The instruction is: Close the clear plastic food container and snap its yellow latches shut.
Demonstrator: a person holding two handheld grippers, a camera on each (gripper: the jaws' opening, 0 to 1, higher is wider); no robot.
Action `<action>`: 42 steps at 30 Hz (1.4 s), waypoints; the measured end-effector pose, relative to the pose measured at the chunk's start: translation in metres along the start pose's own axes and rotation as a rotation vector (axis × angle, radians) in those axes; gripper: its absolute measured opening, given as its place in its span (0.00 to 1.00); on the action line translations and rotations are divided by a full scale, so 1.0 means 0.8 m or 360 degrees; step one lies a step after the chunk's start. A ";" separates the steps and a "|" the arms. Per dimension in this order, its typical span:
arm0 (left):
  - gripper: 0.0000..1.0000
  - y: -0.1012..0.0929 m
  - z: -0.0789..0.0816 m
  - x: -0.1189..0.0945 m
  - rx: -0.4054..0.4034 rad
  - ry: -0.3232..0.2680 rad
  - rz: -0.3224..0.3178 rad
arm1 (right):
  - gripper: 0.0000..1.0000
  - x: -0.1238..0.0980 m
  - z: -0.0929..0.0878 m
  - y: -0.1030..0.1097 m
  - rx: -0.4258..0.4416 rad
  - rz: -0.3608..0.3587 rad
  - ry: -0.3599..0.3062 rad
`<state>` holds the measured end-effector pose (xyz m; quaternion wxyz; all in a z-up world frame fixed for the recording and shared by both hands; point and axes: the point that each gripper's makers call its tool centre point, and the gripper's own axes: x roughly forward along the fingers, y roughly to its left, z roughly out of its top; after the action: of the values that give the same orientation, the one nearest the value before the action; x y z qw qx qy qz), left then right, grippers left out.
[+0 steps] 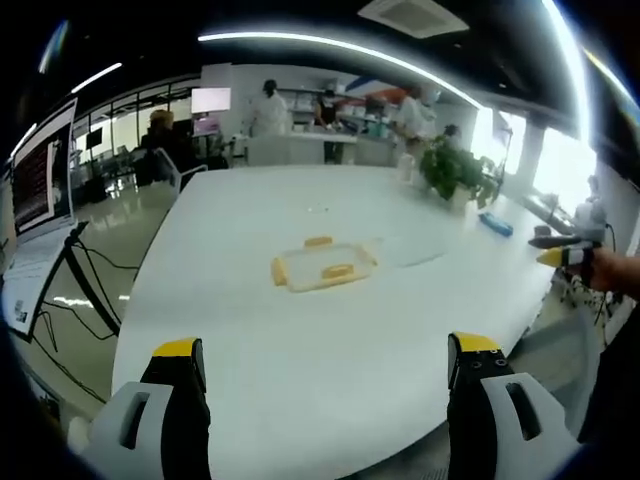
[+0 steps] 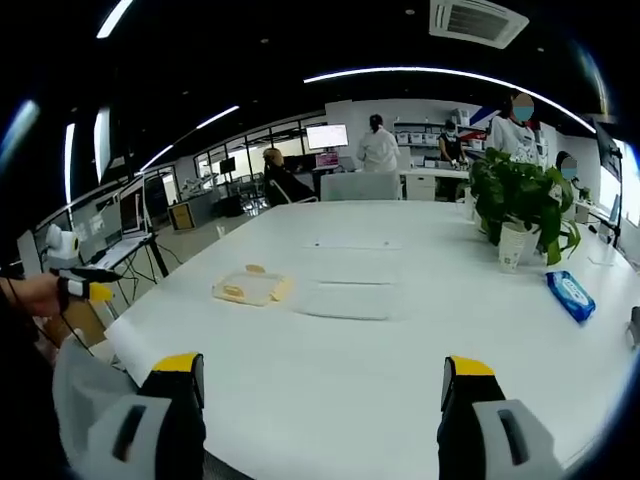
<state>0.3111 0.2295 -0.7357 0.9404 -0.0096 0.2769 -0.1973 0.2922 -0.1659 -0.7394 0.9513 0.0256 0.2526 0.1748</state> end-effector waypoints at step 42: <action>0.99 0.021 -0.029 -0.007 -0.0099 0.0088 -0.0032 | 1.00 0.034 0.032 0.047 0.0028 0.0040 0.0049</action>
<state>0.3007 0.2492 -0.7543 0.9296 -0.0362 0.3087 -0.1982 0.3148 -0.1199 -0.7244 0.9448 0.0345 0.2684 0.1848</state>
